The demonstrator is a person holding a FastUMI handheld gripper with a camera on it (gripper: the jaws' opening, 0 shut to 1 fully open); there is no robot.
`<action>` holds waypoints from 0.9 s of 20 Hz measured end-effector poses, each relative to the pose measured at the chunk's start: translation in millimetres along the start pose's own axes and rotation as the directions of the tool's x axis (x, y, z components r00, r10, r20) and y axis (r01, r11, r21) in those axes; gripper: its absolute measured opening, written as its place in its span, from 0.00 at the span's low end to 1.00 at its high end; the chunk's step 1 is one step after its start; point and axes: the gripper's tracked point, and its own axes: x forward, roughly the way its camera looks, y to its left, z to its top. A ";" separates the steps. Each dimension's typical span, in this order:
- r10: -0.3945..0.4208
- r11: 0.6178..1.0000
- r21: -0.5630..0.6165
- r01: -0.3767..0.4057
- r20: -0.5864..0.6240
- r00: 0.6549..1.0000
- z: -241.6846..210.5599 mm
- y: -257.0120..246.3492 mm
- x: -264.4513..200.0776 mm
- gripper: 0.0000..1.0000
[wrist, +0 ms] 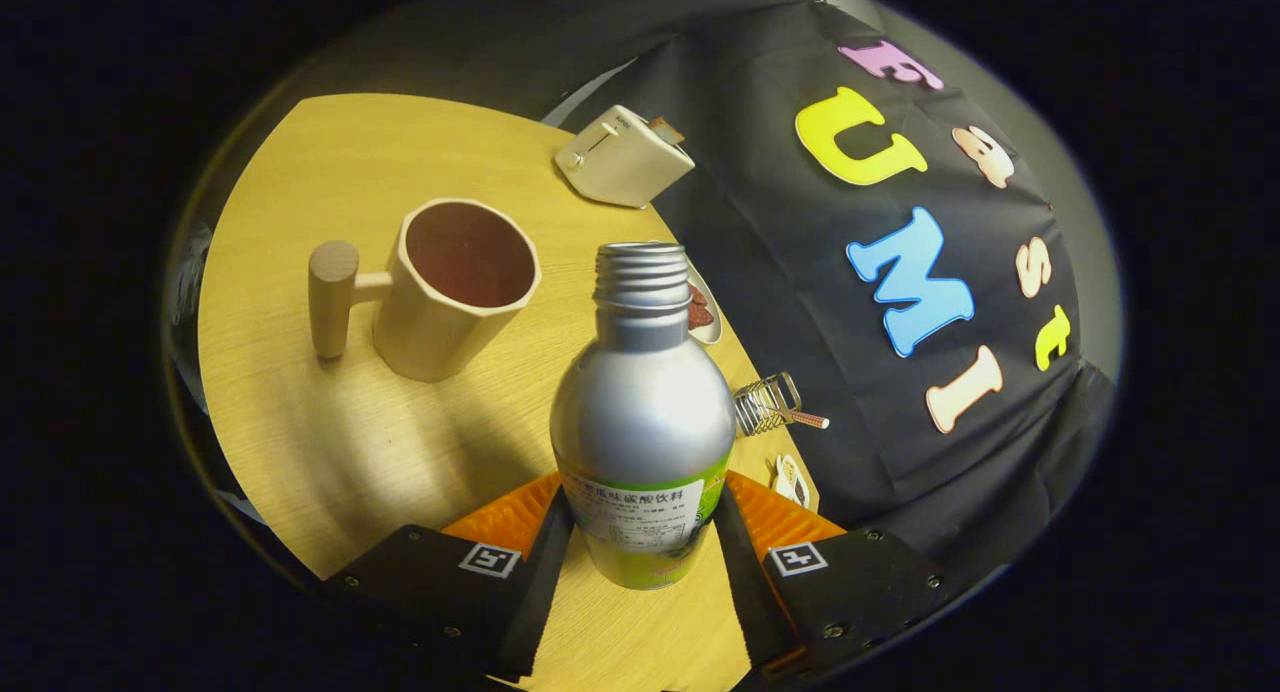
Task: Take the bottle from table, then pour the juice into the cup, finally place the bottle on the coaster
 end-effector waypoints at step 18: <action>0.011 0.960 -0.273 -0.060 -0.177 0.984 -0.4 13.1 8.3 0.76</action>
